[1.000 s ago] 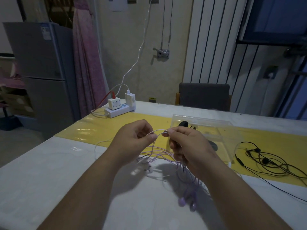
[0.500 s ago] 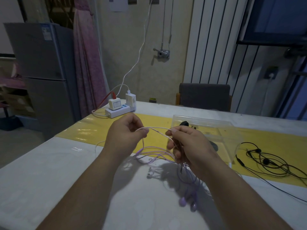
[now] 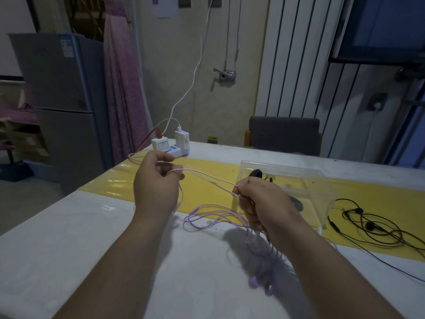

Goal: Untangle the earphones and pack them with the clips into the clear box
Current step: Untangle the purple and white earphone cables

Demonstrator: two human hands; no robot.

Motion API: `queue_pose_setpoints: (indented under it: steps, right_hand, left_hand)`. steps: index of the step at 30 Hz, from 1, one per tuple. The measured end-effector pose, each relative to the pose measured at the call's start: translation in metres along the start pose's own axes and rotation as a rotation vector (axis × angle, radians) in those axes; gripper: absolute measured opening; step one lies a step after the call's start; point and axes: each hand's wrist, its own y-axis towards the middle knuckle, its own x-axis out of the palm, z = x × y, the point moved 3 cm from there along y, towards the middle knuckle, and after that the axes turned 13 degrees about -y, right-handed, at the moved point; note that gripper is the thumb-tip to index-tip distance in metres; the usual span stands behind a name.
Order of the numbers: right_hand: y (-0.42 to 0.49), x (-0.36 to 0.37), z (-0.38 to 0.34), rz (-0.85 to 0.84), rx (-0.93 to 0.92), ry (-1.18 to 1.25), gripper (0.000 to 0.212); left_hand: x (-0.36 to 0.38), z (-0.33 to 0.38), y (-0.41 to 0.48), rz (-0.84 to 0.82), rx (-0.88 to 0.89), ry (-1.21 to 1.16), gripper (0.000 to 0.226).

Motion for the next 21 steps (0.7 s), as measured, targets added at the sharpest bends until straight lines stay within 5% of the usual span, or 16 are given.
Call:
queue_pose_setpoints:
  steps: [9,14,21]
  right_hand:
    - [0.001,0.000,0.002,0.058,-0.010,-0.100,0.029]
    - [0.001,-0.003,0.001,0.143,-0.088,-0.236,0.030]
    - [0.002,-0.003,0.000,0.160,-0.126,-0.251,0.027]
  left_hand:
    - [-0.001,-0.004,0.003,0.034,-0.034,0.050,0.026]
    - [0.005,-0.006,-0.001,-0.246,-0.042,0.328,0.048]
    - [0.024,-0.006,-0.017,-0.676,0.169,0.627,0.063]
